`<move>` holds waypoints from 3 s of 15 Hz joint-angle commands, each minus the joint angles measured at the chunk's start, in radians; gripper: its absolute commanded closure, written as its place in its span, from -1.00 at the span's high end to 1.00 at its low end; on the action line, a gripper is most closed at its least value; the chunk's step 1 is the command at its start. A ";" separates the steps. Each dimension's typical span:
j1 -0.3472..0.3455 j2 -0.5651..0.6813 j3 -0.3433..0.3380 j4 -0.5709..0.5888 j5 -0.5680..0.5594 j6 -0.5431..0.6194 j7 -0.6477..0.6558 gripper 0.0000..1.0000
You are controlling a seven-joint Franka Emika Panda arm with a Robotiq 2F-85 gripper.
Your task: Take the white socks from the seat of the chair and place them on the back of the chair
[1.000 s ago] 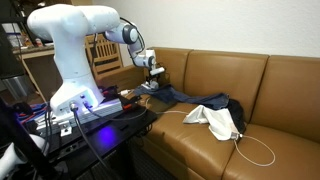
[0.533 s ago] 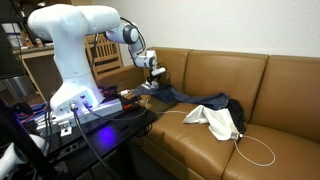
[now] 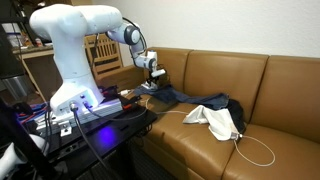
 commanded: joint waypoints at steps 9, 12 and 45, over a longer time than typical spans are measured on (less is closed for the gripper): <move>-0.029 -0.001 0.005 -0.004 0.329 0.041 -0.249 -1.00; -0.069 -0.001 0.103 0.024 0.306 0.016 -0.272 -0.98; -0.282 -0.276 0.957 0.124 0.188 0.587 -0.456 -0.93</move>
